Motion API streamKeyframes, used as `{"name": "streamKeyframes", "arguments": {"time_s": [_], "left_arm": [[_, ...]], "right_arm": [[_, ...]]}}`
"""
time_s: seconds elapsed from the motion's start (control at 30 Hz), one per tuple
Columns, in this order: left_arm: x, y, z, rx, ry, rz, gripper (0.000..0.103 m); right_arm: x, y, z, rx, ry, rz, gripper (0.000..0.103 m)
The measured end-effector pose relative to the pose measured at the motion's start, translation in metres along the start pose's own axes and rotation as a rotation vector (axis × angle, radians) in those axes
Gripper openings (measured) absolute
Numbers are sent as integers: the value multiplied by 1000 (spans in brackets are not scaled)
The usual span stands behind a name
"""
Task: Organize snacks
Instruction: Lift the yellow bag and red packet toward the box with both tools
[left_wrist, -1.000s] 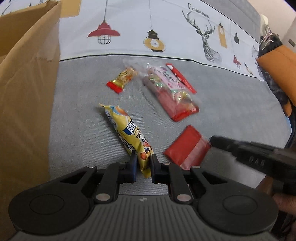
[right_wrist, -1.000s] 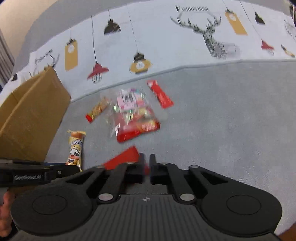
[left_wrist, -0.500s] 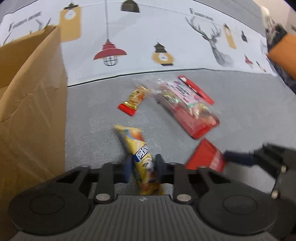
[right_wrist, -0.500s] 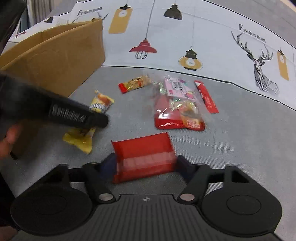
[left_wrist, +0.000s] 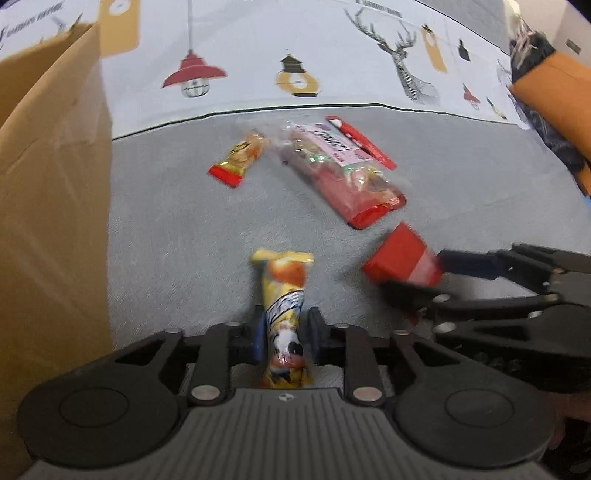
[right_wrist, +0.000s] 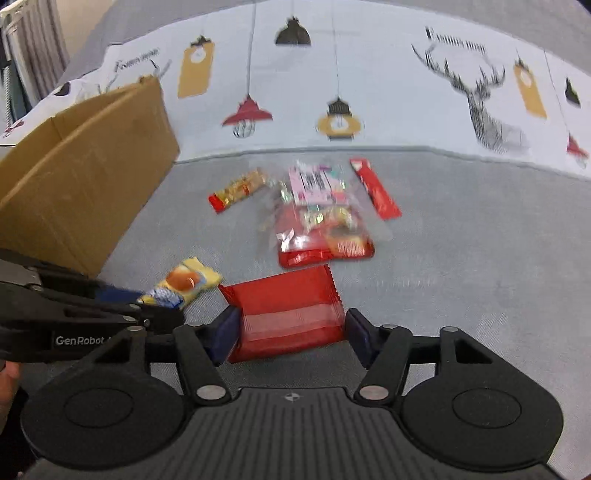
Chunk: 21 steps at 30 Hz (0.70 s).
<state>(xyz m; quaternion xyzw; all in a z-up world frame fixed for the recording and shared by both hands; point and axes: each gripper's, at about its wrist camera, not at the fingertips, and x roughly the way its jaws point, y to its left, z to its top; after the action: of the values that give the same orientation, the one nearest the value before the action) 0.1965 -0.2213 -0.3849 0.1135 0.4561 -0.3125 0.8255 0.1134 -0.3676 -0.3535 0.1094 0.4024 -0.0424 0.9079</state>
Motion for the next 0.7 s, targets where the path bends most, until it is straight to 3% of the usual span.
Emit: {"name": "streamKeyframes", "arguments": {"time_s": [0.13, 0.17, 0.23, 0.33, 0.47, 0.5, 0.53, 0.57, 0.63, 0.7], "left_arm": [[6, -8, 0, 64, -35, 44, 21], [6, -8, 1, 64, -39, 32, 15], [5, -5, 4, 34, -28, 8, 14], [-8, -7, 6, 27, -42, -11, 14], [-46, -10, 10, 23, -118, -34, 14], [-55, -10, 11, 23, -140, -37, 14], [-67, -10, 11, 24, -166, -37, 14], [-78, -9, 11, 22, -191, -36, 14], [-96, -7, 11, 19, -234, -33, 14], [-105, -3, 9, 20, -237, -15, 14]], "right_arm": [[12, 3, -5, -51, 16, -39, 78], [13, 5, -4, -65, 21, -46, 73], [13, 6, 1, -73, 21, -52, 63], [8, 3, 9, -10, 2, -35, 61], [-18, 9, 18, 6, -78, -27, 57], [-27, 11, 19, 18, -103, -16, 40], [-34, 12, 19, 30, -114, -8, 7], [-43, 15, 19, 54, -133, -22, 0], [-53, 23, 18, 64, -158, -15, 0], [-37, 37, 12, -19, -104, -73, 0]]}}
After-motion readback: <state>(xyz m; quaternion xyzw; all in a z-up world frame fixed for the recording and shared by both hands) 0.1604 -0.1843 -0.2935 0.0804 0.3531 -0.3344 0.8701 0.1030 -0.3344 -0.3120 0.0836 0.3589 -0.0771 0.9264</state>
